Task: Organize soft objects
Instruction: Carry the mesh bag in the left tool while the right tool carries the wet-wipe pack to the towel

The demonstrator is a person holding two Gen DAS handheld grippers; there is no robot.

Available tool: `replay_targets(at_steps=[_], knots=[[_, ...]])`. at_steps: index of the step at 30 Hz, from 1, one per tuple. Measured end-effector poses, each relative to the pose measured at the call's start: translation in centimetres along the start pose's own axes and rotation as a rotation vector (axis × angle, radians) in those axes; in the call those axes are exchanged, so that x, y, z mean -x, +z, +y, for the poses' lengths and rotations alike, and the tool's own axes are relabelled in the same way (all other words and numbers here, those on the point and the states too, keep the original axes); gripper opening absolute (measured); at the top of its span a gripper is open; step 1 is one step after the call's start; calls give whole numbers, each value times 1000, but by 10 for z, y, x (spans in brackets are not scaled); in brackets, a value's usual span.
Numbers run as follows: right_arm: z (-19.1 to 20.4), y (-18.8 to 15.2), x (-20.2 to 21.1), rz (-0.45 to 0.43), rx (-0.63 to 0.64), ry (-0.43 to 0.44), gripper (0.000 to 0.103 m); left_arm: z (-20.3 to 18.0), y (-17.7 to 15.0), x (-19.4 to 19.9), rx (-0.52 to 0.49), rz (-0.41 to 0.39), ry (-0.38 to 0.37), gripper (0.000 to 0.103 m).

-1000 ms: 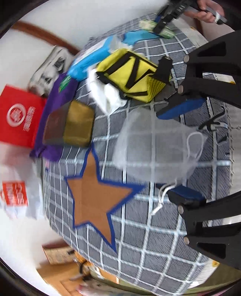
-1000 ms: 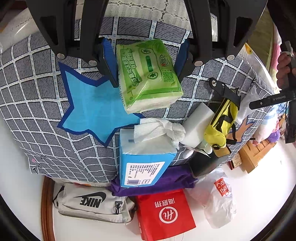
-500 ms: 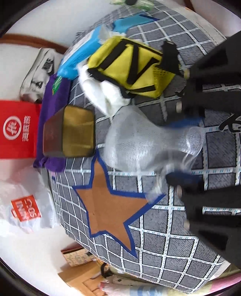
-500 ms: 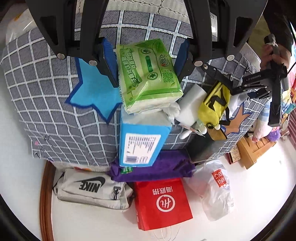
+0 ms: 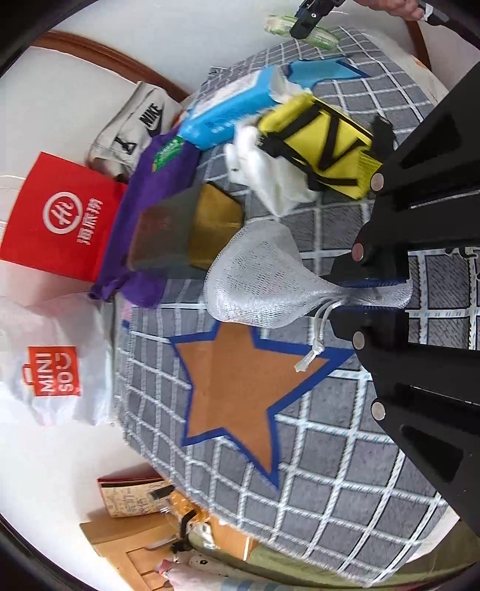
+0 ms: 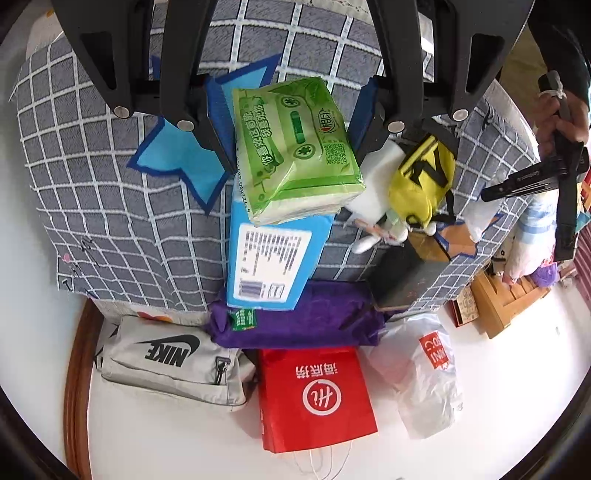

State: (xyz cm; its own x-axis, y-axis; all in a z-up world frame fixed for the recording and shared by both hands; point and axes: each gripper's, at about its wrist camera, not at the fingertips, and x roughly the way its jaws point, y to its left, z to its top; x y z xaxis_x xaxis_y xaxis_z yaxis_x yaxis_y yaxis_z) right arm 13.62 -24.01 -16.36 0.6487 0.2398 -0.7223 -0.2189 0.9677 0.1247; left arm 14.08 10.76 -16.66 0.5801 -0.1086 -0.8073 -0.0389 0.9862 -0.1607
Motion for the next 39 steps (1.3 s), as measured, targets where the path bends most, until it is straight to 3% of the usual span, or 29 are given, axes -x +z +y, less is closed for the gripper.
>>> replay_targets(at_steps=[14,39], knots=[[-18,65,-6,-61,-52,40,56,-17,73,18,16,-74,-22,8],[-21,200,-85,-104,-25,104,56,-39,195,-43,100,-42,-97,8]])
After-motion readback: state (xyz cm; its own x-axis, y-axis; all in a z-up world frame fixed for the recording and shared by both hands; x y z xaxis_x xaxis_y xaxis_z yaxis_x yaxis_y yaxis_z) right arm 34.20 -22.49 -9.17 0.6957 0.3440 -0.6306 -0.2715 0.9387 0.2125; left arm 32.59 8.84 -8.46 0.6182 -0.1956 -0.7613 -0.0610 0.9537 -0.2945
